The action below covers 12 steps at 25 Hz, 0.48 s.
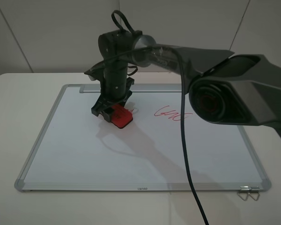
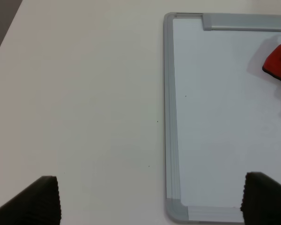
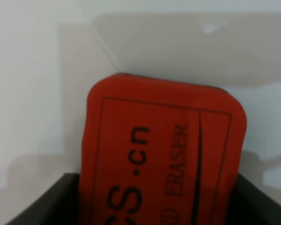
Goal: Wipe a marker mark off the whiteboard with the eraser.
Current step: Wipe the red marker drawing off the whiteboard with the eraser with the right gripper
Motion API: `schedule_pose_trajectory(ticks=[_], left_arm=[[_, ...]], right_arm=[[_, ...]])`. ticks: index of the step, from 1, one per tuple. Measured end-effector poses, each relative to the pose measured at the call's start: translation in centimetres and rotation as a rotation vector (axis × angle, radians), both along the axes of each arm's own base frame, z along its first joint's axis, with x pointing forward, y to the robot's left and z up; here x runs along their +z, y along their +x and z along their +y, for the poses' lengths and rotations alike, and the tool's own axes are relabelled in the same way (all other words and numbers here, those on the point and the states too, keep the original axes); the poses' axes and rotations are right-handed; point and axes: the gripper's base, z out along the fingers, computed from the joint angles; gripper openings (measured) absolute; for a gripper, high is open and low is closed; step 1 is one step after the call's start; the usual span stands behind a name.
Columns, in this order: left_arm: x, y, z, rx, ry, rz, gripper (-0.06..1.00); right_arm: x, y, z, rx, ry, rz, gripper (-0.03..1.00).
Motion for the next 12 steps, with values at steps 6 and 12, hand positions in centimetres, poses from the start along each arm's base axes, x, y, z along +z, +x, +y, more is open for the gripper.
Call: schedule_pose_trajectory(ticks=[6,12], left_arm=[[0.0,0.0,0.0,0.000,0.000,0.000,0.77],[0.0,0.0,0.0,0.000,0.000,0.000,0.77]], right_arm=[[0.0,0.3,-0.4,-0.052,0.011,0.012,0.53],[-0.4,1.8,-2.5,-0.134,0.026,0.040,0.53]])
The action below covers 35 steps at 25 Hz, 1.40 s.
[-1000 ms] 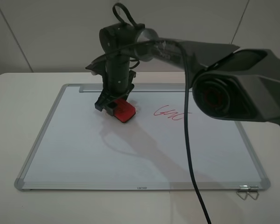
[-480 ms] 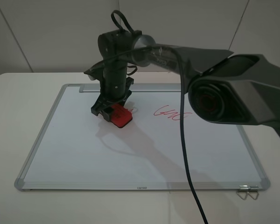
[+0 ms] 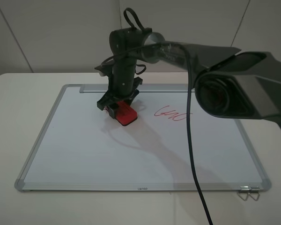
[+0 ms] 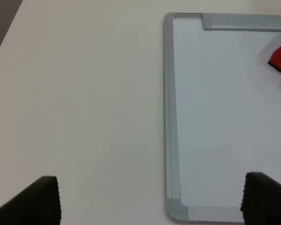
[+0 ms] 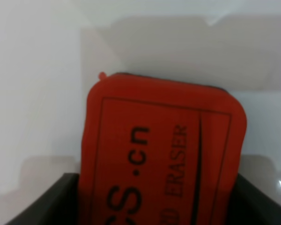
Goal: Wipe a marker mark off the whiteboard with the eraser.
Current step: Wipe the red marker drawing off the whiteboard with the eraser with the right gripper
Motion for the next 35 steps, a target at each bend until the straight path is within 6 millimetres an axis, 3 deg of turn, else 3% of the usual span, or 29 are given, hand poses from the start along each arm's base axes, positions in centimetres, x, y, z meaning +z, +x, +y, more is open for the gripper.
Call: schedule_pose_trajectory(ticks=[14,19,25,30,35], left_arm=[[0.0,0.0,0.0,0.000,0.000,0.000,0.77],[0.0,0.0,0.0,0.000,0.000,0.000,0.77],[0.0,0.0,0.0,0.000,0.000,0.000,0.77],[0.0,0.0,0.0,0.000,0.000,0.000,0.77],[0.0,0.0,0.0,0.000,0.000,-0.001,0.77]], right_arm=[[0.0,1.6,-4.5,-0.138,-0.034,0.027,0.53],[0.1,1.7,-4.9,-0.146,-0.050,0.021,0.53],[0.1,0.5,-3.0,-0.080,-0.091,-0.013,0.53],[0.0,-1.5,0.4,-0.018,-0.063,-0.002,0.53],[-0.2,-2.0,2.7,0.021,-0.040,-0.029,0.52]])
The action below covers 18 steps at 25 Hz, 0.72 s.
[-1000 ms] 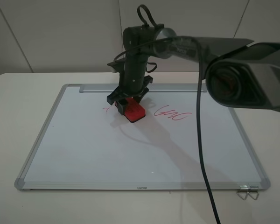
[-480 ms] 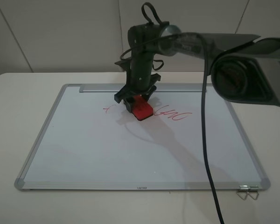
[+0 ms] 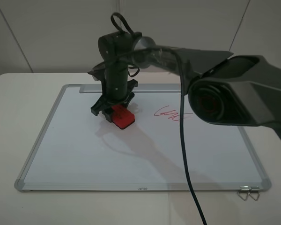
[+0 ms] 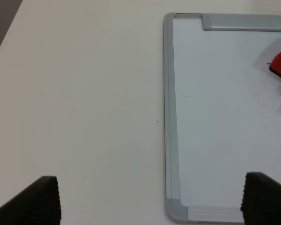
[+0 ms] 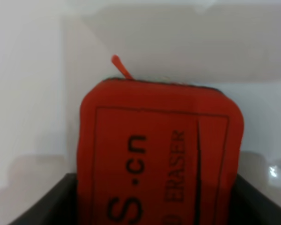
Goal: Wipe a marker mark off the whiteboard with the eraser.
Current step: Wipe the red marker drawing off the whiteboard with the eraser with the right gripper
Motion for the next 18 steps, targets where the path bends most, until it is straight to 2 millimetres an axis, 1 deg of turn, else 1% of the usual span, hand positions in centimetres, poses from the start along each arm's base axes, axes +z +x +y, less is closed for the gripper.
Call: schedule_pose_trajectory(ticks=[3,5,9,13,18], left_arm=[[0.0,0.0,0.0,0.000,0.000,0.000,0.77],[0.0,0.0,0.0,0.000,0.000,0.000,0.77],[0.0,0.0,0.0,0.000,0.000,0.000,0.77],[0.0,0.0,0.0,0.000,0.000,0.000,0.77],[0.0,0.0,0.0,0.000,0.000,0.000,0.77]], right_arm=[[0.1,-0.4,1.2,0.022,0.021,-0.020,0.52],[0.3,-0.6,1.7,0.028,0.033,-0.023,0.52],[0.1,-0.6,1.8,0.030,0.035,-0.021,0.52],[0.1,-0.1,1.5,0.017,0.048,-0.035,0.52],[0.0,1.3,0.0,-0.036,0.047,-0.046,0.52]])
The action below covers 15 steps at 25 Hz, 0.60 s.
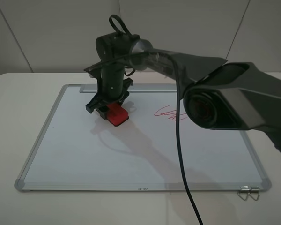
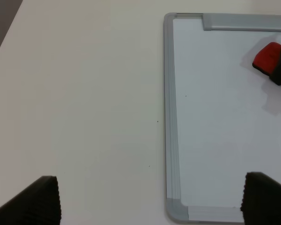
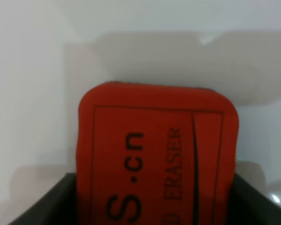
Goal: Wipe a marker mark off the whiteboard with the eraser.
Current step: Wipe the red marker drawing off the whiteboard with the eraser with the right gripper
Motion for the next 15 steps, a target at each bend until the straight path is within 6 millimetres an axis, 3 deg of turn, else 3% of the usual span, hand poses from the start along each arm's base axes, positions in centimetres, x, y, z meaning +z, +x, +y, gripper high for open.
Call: schedule_pose_trajectory(ticks=[11,15], left_arm=[[0.0,0.0,0.0,0.000,0.000,0.000,0.77],[0.0,0.0,0.0,0.000,0.000,0.000,0.77]], right_arm=[[0.0,4.0,-5.4,-0.163,-0.005,0.001,0.52],[0.0,4.0,-5.6,-0.170,-0.015,0.008,0.51]])
